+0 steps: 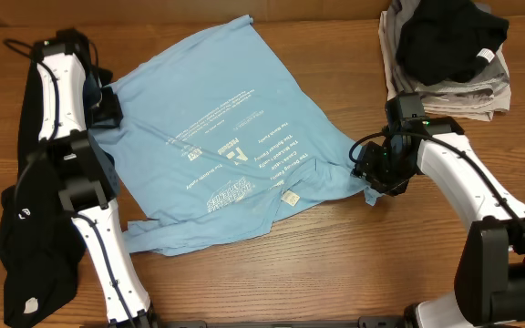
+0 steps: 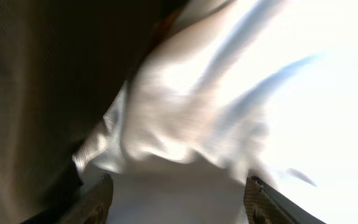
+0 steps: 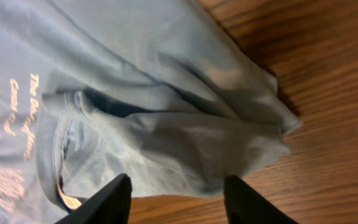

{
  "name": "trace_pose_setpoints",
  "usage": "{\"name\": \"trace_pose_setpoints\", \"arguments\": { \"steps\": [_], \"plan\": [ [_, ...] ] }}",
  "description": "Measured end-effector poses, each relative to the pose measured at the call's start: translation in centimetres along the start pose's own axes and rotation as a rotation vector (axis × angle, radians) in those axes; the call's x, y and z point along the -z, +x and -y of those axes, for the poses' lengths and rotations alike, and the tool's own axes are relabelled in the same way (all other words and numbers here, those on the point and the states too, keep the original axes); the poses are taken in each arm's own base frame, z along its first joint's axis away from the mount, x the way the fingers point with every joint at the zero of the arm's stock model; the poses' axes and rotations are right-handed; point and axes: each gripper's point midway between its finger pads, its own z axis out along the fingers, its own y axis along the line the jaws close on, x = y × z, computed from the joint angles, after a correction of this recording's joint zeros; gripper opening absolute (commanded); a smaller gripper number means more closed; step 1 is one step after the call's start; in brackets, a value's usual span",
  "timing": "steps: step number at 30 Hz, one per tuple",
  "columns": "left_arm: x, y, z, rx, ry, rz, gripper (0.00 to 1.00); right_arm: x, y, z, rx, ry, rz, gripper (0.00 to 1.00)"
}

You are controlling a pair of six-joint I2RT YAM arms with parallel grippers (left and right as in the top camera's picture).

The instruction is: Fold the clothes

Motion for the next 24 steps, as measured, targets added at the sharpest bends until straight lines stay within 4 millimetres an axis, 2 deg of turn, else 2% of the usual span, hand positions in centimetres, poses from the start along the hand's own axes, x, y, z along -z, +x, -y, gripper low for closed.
{"name": "trace_pose_setpoints", "arguments": {
  "steps": [2, 5, 7, 8, 9, 11, 15, 17, 19, 20, 24],
  "plan": [
    [2.7, -1.2, 1.0, -0.005, 0.044, 0.071, 0.75, 0.0, -0.1, 0.0, -0.006, 0.002, 0.004, 0.3],
    [7.9, -3.0, 2.4, -0.015, 0.107, 0.216, 0.79, -0.3, 0.1, 0.3, -0.009, 0.007, -0.002, 0.3],
    [11.5, -3.8, 3.3, -0.027, 0.148, 0.322, 0.8, -0.6, 0.5, 0.7, -0.011, 0.018, -0.012, 0.33],
    [13.2, -4.0, 3.8, -0.034, 0.167, 0.37, 0.81, -0.8, 0.7, 0.9, -0.014, 0.025, -0.018, 0.39],
    [14.5, -4.0, 4.2, -0.041, 0.182, 0.406, 0.81, -1.0, 0.9, 1.1, -0.015, 0.03, -0.023, 0.44],
    [16.5, -3.9, 5.0, -0.055, 0.206, 0.455, 0.81, -1.7, 1.2, 1.5, -0.023, 0.034, -0.025, 0.46],
    [18.2, -3.4, 6.2, -0.079, 0.231, 0.483, 0.8, -2.6, 1.3, 2.0, -0.025, 0.035, -0.016, 0.44],
    [18.3, -3.3, 6.9, -0.093, 0.239, 0.484, 0.8, -2.9, 0.9, 2.0, -0.027, 0.032, 0.006, 0.31],
    [18.4, -3.1, 7.6, -0.105, 0.243, 0.484, 0.8, -3.3, 0.3, 2.3, -0.025, 0.04, 0.039, 0.09],
    [18.4, -3.1, 7.7, -0.112, 0.244, 0.484, 0.8, -3.4, 0.2, 2.4, -0.031, 0.047, 0.05, 0.04],
    [18.5, -3.1, 8.5, -0.138, 0.245, 0.494, 0.8, -3.5, -1.1, 3.6, -0.054, 0.112, 0.121, 0.04]
  ]
}}
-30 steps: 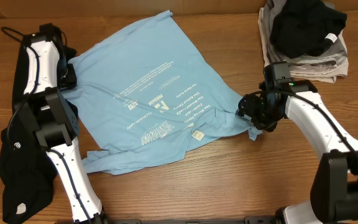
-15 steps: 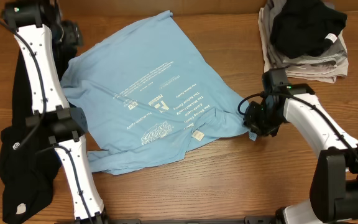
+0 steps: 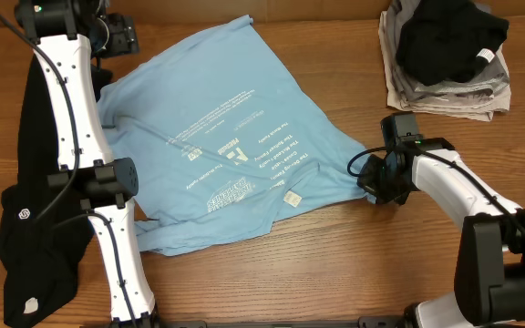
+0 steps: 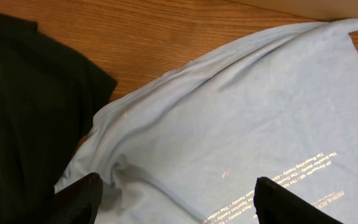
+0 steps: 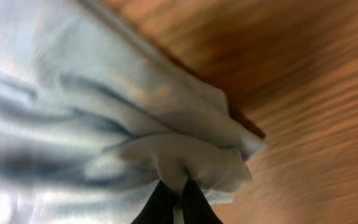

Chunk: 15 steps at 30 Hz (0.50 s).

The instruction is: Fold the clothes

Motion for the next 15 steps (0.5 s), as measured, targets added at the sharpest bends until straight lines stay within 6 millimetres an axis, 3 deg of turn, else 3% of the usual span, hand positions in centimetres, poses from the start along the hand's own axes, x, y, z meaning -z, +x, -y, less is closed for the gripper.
{"name": "trace_pose_setpoints", "arguments": {
  "steps": [4, 9, 11, 12, 14, 15],
  "plan": [
    [0.0, 0.0, 0.4, -0.008, 0.003, 0.002, 0.81, 0.0, -3.2, 0.9, -0.033, 0.031, 0.128, 0.04],
    [0.0, 0.0, 0.4, -0.008, 0.004, 0.002, 0.81, 1.5, -10.5, 3.7, -0.128, 0.002, 0.356, 0.04],
    [0.0, 0.0, 0.4, -0.008, 0.004, 0.002, 0.81, 2.1, -12.4, 4.6, -0.145, -0.013, 0.418, 0.04],
    [0.0, 0.0, 0.4, -0.009, 0.004, 0.002, 0.82, 2.5, -13.4, 5.1, -0.153, -0.023, 0.452, 0.1],
    [0.0, 0.0, 0.4, -0.009, 0.004, 0.001, 0.82, 3.2, -14.9, 6.3, -0.169, -0.033, 0.494, 0.57],
    [0.0, 0.0, 0.4, -0.009, 0.004, 0.002, 0.82, 3.4, -15.1, 6.9, -0.179, -0.035, 0.494, 0.63]
  ]
}}
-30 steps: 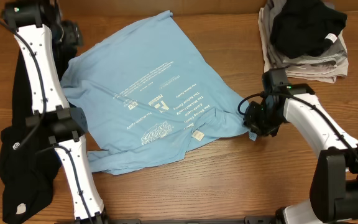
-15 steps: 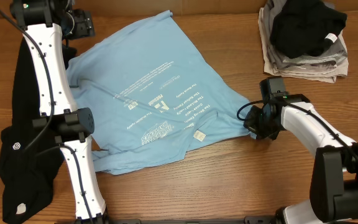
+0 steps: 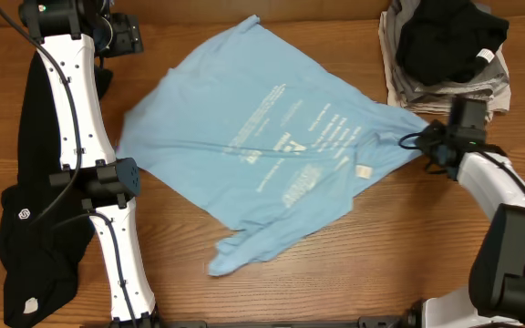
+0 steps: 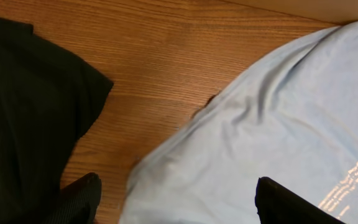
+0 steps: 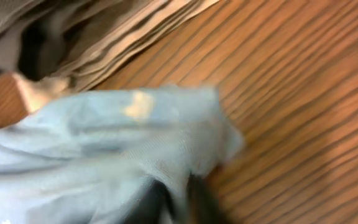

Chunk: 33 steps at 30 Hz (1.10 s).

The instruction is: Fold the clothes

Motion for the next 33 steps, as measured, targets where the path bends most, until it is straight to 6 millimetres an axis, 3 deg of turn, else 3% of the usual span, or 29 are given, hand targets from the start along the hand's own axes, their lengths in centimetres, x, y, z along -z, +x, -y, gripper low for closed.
{"name": "trace_pose_setpoints", "arguments": {
  "steps": [3, 6, 10, 11, 15, 19, 24, 27, 33],
  "plan": [
    [0.0, 0.0, 0.0, 0.0, 0.0, 0.0, 0.84, 0.7, 0.9, 1.1, -0.006, 0.007, -0.104, 0.68],
    [0.0, 0.0, 0.1, -0.003, 0.005, -0.001, 0.84, 2.5, 1.4, 0.3, -0.008, -0.018, -0.215, 0.69],
    [0.0, 0.1, 0.3, -0.011, 0.02, -0.006, 0.85, 5.2, 1.7, -2.1, 0.024, -0.071, -0.268, 0.69],
    [0.0, 0.2, 0.4, -0.019, 0.022, -0.007, 0.85, 6.3, 2.8, -3.2, 0.058, -0.081, -0.295, 0.69],
    [0.0, 0.2, 0.4, -0.033, 0.025, -0.008, 0.89, 7.8, 6.4, -6.2, 0.161, -0.111, -0.363, 0.64],
    [0.0, 0.2, 0.4, -0.044, 0.026, -0.008, 0.91, 7.7, 11.5, -9.1, 0.267, -0.144, -0.411, 0.59],
    [0.0, 0.2, 0.4, -0.044, 0.026, -0.008, 0.91, 7.3, 14.7, -10.3, 0.322, -0.125, -0.415, 0.54],
    [0.0, 0.2, 0.4, -0.044, 0.026, -0.009, 0.91, 7.1, 15.3, -10.5, 0.334, -0.101, -0.385, 0.51],
    [0.0, 0.2, 0.4, -0.044, 0.026, -0.009, 0.91, 6.0, 14.4, -9.9, 0.325, -0.036, -0.318, 0.48]
  ]
}}
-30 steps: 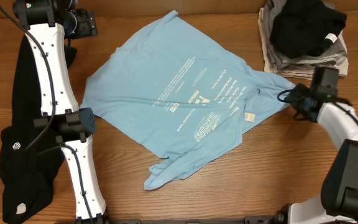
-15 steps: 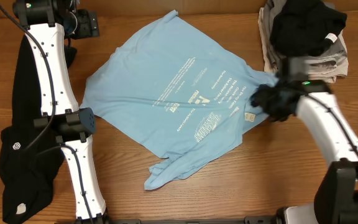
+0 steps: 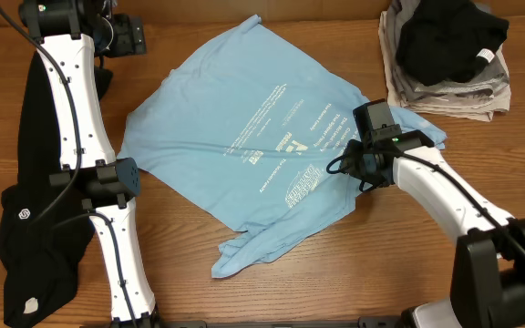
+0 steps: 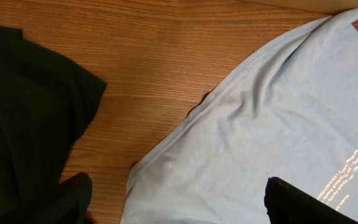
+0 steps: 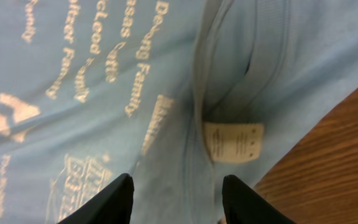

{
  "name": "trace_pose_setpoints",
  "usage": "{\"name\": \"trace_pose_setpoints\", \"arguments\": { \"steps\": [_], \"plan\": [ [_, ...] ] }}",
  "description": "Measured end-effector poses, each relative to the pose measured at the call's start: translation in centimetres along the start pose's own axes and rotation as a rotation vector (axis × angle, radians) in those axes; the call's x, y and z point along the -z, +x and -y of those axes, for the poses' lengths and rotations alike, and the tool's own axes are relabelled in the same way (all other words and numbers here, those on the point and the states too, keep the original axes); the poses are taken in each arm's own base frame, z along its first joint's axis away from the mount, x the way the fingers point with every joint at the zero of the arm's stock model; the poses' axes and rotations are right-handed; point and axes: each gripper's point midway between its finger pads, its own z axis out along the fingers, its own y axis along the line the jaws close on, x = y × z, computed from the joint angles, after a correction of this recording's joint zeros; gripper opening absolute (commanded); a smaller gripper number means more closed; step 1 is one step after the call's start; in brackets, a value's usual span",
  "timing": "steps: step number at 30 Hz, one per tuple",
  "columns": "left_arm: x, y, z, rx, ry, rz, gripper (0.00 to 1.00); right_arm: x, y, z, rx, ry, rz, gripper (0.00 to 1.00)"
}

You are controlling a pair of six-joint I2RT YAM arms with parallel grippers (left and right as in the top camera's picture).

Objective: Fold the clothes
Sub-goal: 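Grasp the T-shirt's right hem near the tag with the right gripper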

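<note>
A light blue T-shirt (image 3: 253, 137) with gold print lies spread inside out on the wooden table, one sleeve trailing toward the front. My right gripper (image 3: 365, 173) hovers open over the shirt's collar and white neck label (image 5: 234, 142), holding nothing. My left gripper (image 3: 128, 35) stands open at the far left, above the shirt's far-left edge (image 4: 241, 143); nothing sits between its fingers (image 4: 73, 199).
A pile of folded grey garments with a black one on top (image 3: 447, 50) sits at the far right corner. Black clothing (image 3: 30, 219) lies along the table's left edge and shows in the left wrist view (image 4: 23, 112).
My right gripper let go of the shirt's right corner by the folded pile; it is now open over the collar, further left and nearer. The left gripper barely moved.
At first my left gripper was low at the shirt's left side and my right open at its right corner. Then the left was raised at the far left, the right shut on that corner. The shirt then lay further right, and now the right is open.
</note>
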Motion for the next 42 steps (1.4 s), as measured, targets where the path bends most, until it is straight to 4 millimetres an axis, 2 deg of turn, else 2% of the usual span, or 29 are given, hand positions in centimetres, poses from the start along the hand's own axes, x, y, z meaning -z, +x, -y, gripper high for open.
{"name": "trace_pose_setpoints", "arguments": {
  "steps": [6, 9, 16, 22, 25, 29, 34, 37, 42],
  "plan": [
    [0.0, 0.0, 0.0, 0.0, 0.0, 0.0, 0.91, -2.4, 0.7, 0.9, -0.018, 0.061, -0.04, 0.38],
    [0.0, 0.0, 0.0, 0.0, 0.0, 0.0, 0.91, -2.8, 0.9, 1.0, -0.025, 0.069, -0.051, 0.32],
    [0.0, 0.0, 0.0, 0.0, 0.0, 0.0, 0.92, -2.8, 0.7, 1.0, -0.036, 0.068, -0.044, 0.04],
    [0.0, 0.0, 0.0, 0.0, 0.0, 0.0, 0.91, -2.8, 0.7, 1.1, -0.035, 0.072, -0.043, 0.04],
    [0.0, 0.0, 0.0, 0.0, 0.0, 0.0, 0.91, -2.6, 1.5, 1.7, -0.036, 0.099, -0.077, 0.04],
    [0.0, 0.0, 0.0, 0.0, 0.0, -0.001, 0.91, -1.3, 2.9, 4.3, -0.079, 0.175, -0.166, 0.04],
    [0.0, 0.0, 0.0, 0.0, 0.0, -0.001, 0.92, 3.2, 2.9, 7.4, -0.177, 0.208, -0.2, 0.04],
    [0.0, 0.1, 0.0, 0.0, -0.001, -0.004, 0.93, 5.6, 3.8, 9.5, -0.234, 0.24, -0.239, 0.04],
    [0.0, 0.4, 0.0, -0.001, -0.002, -0.016, 0.96, 5.4, 5.1, 11.6, -0.303, 0.273, -0.293, 0.04]
  ]
}}
